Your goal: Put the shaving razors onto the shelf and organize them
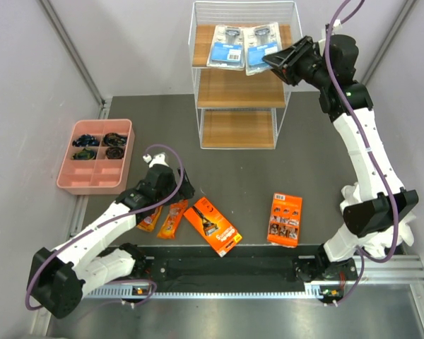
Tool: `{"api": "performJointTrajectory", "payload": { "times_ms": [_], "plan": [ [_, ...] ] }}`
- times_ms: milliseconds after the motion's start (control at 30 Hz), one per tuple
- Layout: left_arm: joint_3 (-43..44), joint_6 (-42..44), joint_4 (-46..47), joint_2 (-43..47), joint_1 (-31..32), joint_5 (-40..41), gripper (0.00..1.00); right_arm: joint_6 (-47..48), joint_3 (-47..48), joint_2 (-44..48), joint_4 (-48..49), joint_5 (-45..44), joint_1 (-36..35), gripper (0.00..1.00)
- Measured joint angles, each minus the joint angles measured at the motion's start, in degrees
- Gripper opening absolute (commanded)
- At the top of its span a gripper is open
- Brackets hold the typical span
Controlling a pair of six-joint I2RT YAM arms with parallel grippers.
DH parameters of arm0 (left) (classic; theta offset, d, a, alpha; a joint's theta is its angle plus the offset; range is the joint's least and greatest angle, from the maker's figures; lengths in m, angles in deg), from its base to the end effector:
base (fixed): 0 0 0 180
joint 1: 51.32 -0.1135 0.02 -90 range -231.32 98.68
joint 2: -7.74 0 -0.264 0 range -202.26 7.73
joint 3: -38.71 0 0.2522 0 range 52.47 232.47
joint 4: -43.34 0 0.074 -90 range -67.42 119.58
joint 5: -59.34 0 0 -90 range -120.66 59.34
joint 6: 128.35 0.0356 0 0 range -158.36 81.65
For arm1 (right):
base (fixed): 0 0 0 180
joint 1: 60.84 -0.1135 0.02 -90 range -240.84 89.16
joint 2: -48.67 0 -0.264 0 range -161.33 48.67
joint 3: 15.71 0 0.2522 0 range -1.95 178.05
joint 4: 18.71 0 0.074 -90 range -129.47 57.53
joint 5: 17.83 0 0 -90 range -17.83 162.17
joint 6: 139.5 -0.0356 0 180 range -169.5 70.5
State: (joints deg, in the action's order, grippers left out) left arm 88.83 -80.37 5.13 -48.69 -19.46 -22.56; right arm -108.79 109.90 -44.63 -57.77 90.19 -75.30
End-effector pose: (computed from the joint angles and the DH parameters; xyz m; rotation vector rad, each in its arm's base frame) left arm 0.1747 -0.1027 0.2292 -0.2818 2.3704 -0.4660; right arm 0.3414 0.0994 0.4992 0.4574 1.7820 1.2025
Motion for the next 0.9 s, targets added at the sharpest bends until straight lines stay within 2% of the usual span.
{"api": "performJointTrajectory", "payload": {
  "times_ms": [367,467,767,833,900],
  "plan": [
    [-0.17,0.0,0.02,0.0,0.0,-0.52,0.99,-1.36,-1.33,0.26,0.68,-0.13,0.02,0.73],
    [-0.17,0.02,0.02,0.0,0.0,-0.79,0.99,-1.38,-3.39,0.7,0.87,-0.13,0.0,0.8],
    [-0.48,0.02,0.09,0.0,0.0,-1.27,0.99,-1.46,-10.69,4.33,2.64,0.61,0.0,0.85],
    [-0.52,0.0,0.13,0.0,0.0,-1.31,0.99,-1.49,-12.31,5.97,3.87,1.09,0.0,0.83],
    [-0.59,0.0,0.35,0.0,0.0,-1.36,0.99,-1.62,-13.33,7.19,5.14,1.53,0.0,0.75]
  ]
}}
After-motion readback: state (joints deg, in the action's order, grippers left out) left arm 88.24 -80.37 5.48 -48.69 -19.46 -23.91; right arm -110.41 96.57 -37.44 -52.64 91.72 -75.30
